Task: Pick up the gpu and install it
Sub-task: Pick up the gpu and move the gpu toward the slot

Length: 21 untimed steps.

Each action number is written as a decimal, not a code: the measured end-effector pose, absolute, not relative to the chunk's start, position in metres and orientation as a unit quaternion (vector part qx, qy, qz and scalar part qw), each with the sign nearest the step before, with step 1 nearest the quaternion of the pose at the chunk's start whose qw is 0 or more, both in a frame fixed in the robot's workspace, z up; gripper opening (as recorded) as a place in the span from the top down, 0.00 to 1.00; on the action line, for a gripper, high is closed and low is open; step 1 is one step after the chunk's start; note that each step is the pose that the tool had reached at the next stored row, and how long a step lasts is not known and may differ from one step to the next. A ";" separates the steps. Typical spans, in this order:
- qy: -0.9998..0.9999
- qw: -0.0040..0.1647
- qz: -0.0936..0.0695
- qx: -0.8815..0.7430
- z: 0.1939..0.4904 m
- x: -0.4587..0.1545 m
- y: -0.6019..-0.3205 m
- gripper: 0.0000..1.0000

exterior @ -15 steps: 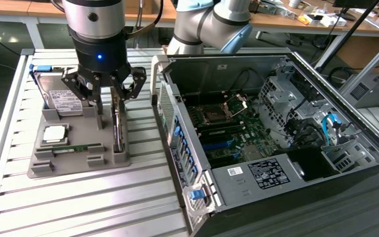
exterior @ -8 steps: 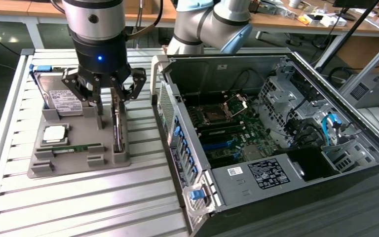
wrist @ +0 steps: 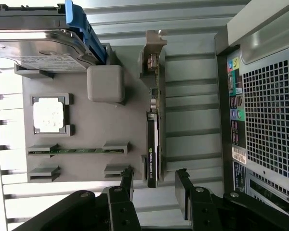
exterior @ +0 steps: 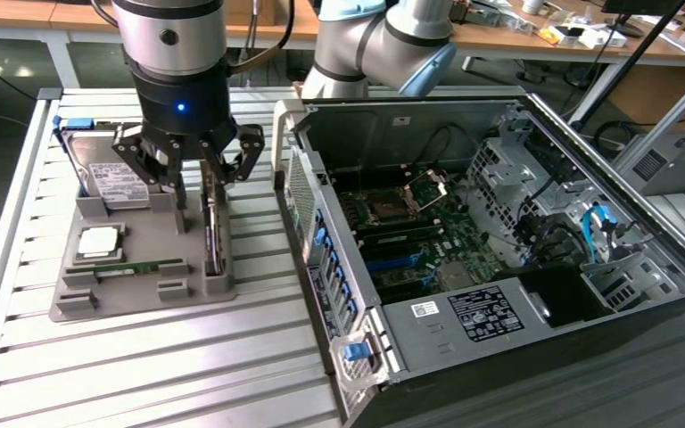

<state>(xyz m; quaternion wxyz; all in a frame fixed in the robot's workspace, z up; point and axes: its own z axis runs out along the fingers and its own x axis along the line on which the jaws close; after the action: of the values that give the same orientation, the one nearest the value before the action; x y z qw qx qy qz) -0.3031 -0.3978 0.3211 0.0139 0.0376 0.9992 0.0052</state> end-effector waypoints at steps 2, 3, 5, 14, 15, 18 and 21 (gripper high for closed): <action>0.999 0.014 0.005 0.038 0.321 -0.303 -0.398 0.52; 0.999 0.014 0.005 0.038 0.320 -0.303 -0.398 0.52; 0.999 0.014 0.005 0.038 0.320 -0.303 -0.398 0.52; 0.999 0.014 0.005 0.038 0.317 -0.303 -0.398 0.52; 0.999 0.014 0.005 0.038 0.317 -0.303 -0.398 0.52; 0.999 0.014 0.005 0.038 0.316 -0.303 -0.398 0.52; 0.999 0.014 0.005 0.038 0.315 -0.303 -0.398 0.52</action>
<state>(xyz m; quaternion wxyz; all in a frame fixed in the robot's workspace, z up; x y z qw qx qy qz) -0.3031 -0.3978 0.3147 0.0139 0.0376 0.9992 0.0052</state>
